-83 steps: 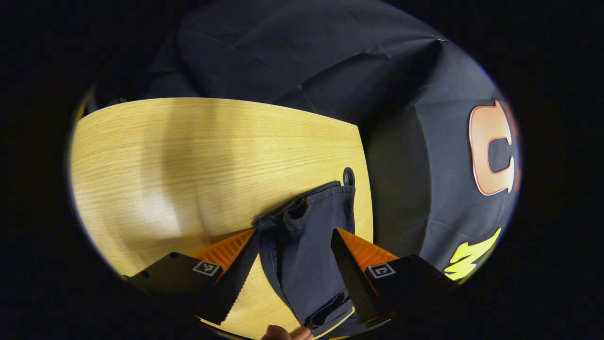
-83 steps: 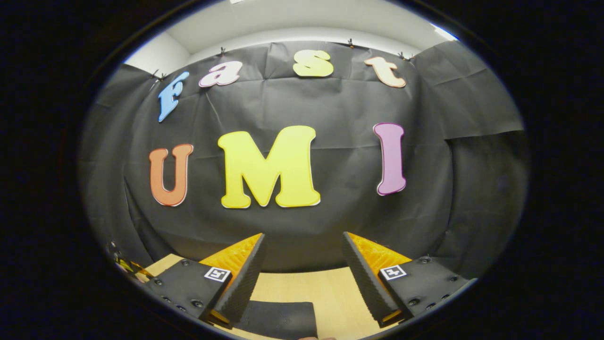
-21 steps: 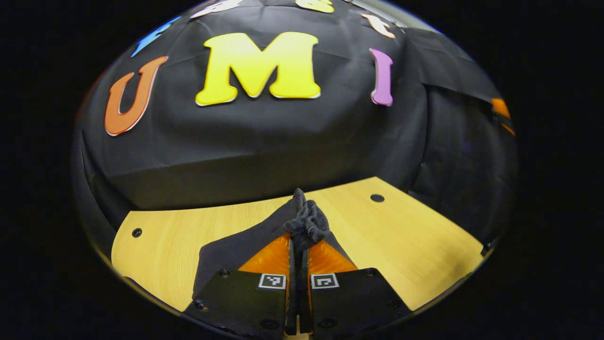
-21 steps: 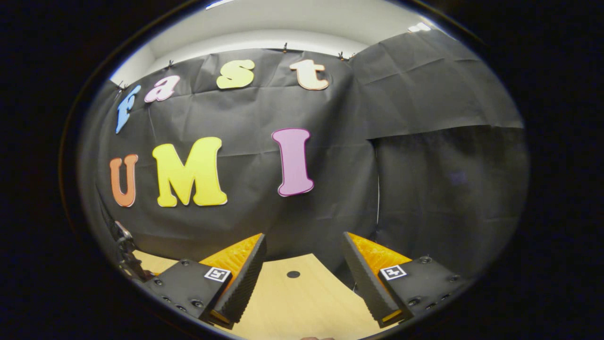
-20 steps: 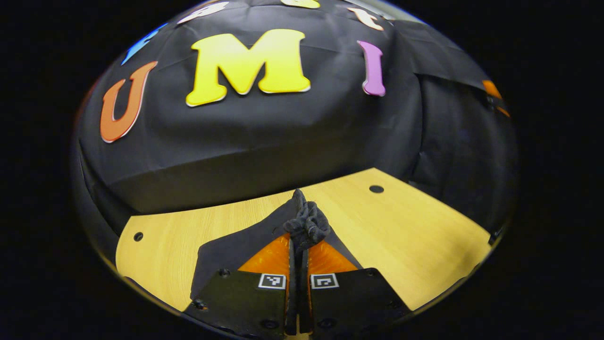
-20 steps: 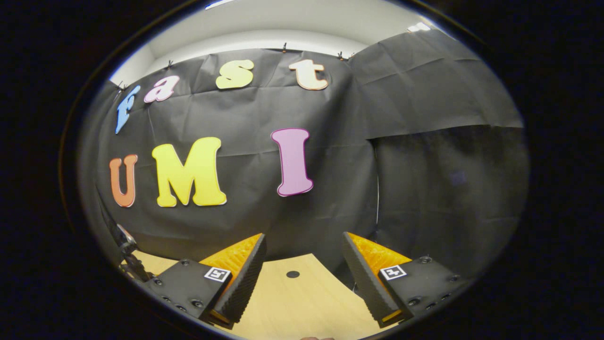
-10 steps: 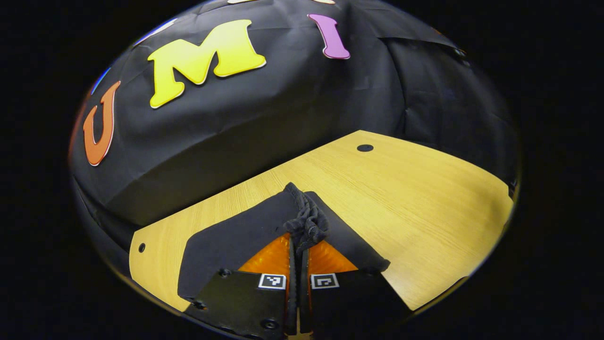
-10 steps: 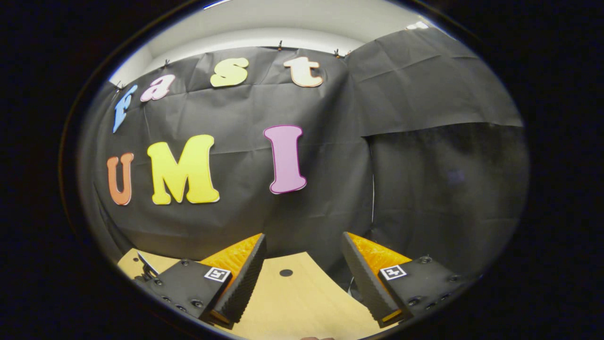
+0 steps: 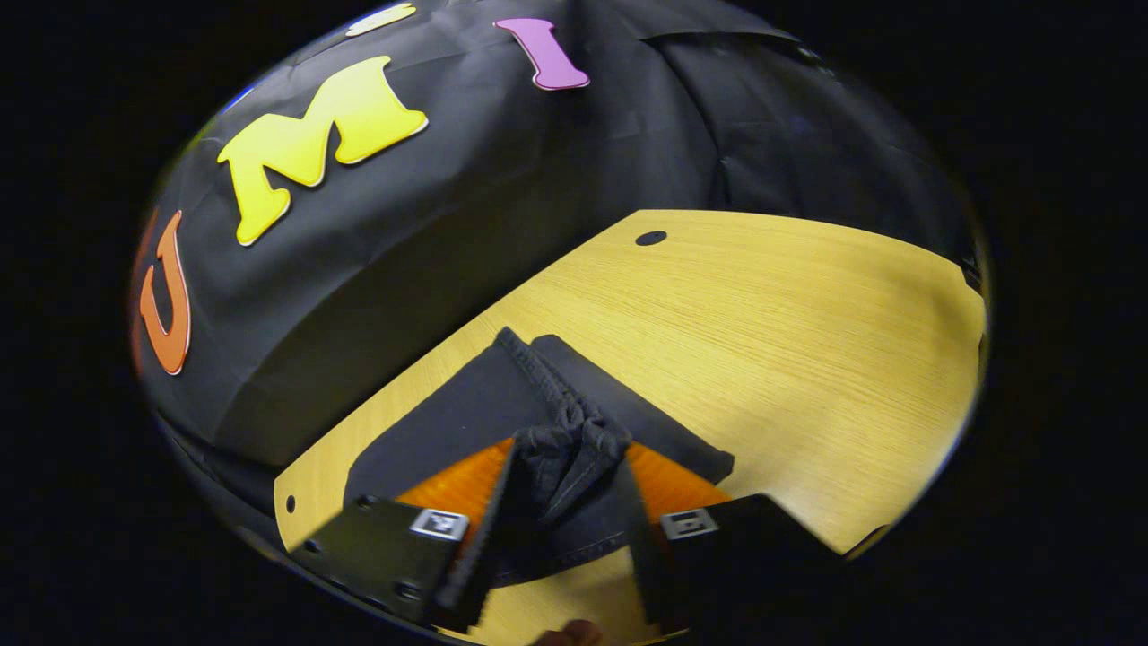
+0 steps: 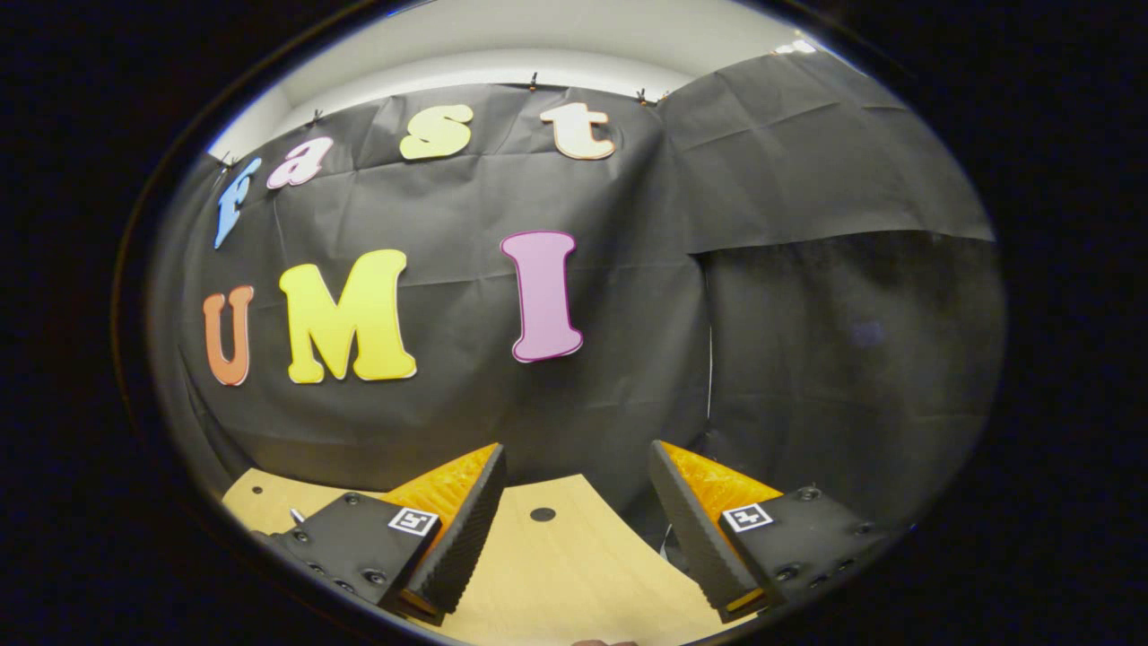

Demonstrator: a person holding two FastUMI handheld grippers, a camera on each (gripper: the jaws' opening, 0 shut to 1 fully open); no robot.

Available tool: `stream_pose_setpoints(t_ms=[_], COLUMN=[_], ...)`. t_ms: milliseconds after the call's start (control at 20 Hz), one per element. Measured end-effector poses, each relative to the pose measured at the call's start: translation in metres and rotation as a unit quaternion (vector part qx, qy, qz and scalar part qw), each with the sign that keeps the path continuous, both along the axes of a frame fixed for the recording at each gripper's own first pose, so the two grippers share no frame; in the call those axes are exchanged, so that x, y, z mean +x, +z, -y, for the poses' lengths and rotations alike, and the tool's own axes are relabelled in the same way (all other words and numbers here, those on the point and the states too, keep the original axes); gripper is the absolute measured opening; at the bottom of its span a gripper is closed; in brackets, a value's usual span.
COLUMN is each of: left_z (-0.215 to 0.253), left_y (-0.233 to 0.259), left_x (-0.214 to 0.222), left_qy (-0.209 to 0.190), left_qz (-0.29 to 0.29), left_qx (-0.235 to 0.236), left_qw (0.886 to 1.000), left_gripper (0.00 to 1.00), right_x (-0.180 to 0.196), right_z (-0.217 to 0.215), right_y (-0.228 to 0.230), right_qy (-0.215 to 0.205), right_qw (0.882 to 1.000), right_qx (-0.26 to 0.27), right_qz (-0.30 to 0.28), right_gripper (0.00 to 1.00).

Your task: Grasp the waist and the cuffs of the jeans and fold them to make the two legs overlap; first hold the waist and fold one-third of the jeans toward the cuffs, then hold the cuffs and fold the remaining one-third in the same direction to finish folding.

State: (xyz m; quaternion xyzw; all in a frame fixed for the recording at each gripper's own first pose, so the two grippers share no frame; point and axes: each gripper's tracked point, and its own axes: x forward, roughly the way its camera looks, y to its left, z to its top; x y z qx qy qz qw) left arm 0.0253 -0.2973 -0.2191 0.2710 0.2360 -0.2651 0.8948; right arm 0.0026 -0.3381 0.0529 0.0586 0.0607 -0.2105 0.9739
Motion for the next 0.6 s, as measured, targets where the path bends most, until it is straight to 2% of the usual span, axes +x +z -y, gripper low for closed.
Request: stream_pose_setpoints(t_ms=[50, 250, 300, 350, 400, 600], left_z=[0.003, 0.012, 0.013, 0.014, 0.014, 0.009], left_y=[0.001, 0.007, 0.009, 0.013, 0.019, 0.057], left_x=[0.0, -0.005, -0.007, -0.007, -0.006, 0.001], left_qy=[-0.002, -0.01, -0.011, -0.01, -0.01, -0.006], left_qz=[0.0, -0.01, -0.012, -0.011, -0.01, 0.008], left_qx=[-0.005, -0.035, -0.042, -0.048, -0.056, -0.1], left_qw=[1.0, 0.999, 0.999, 0.999, 0.998, 0.995], left_gripper=[0.77, 0.83, 0.9, 0.93, 0.95, 0.95], right_x=[-0.001, -0.008, -0.009, -0.008, -0.007, 0.002], right_z=[-0.001, -0.003, -0.005, -0.008, -0.012, -0.037], right_y=[0.001, 0.003, 0.004, 0.004, 0.005, 0.006], right_qy=[-0.001, -0.009, -0.01, -0.011, -0.01, 0.002], right_qw=[1.0, 1.0, 1.0, 1.0, 1.0, 1.0], right_qx=[-0.003, -0.002, -0.002, -0.003, -0.004, -0.008], right_qz=[-0.001, -0.001, -0.001, -0.001, -0.001, -0.001], right_gripper=[0.94, 0.94, 0.99, 0.94, 0.94, 0.94])
